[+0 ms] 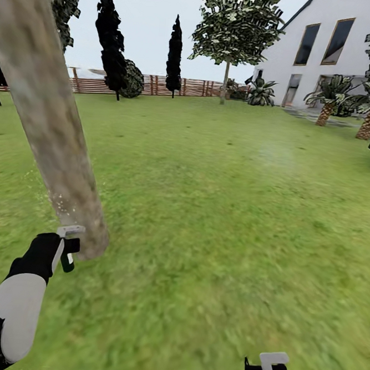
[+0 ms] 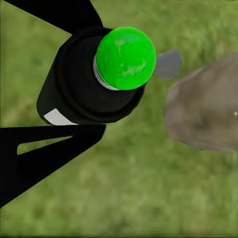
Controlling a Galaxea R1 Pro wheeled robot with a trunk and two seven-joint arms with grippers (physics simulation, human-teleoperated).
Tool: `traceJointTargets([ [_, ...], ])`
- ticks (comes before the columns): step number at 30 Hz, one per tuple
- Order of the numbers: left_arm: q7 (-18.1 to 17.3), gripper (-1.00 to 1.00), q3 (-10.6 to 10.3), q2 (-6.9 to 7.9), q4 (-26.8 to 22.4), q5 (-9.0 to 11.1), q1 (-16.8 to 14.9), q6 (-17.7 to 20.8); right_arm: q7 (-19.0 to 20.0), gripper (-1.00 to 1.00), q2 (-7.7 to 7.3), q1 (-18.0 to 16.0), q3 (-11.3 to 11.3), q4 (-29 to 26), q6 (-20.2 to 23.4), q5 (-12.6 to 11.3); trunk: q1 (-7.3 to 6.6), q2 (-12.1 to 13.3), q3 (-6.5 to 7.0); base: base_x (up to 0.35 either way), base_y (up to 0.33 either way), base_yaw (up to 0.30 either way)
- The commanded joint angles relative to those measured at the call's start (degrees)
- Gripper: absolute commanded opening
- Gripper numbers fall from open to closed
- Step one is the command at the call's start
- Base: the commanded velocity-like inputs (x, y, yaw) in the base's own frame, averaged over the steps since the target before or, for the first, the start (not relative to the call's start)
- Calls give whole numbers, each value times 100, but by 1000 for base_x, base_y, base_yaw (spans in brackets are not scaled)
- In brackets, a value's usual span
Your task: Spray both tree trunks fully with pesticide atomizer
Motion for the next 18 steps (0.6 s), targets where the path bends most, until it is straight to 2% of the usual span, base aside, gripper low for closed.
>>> traceJointTargets([
  [1,-39,-100,14,-14,-11,-54,-6,23,-34,100,0,-4,-33,12,-21,61,0,-2,-5,100,-273,235],
  [13,-43,-100,-14,-32,-22,-39,-50,23,-35,100,1,-2,-33,12,-21,61,0,-2,-5,147,-267,273],
  [18,-64,-100,-39,-47,-162,-36,-232,66,-35,100,-15,0,-33,6,-21,61,0,-2,-5,172,-248,48],
])
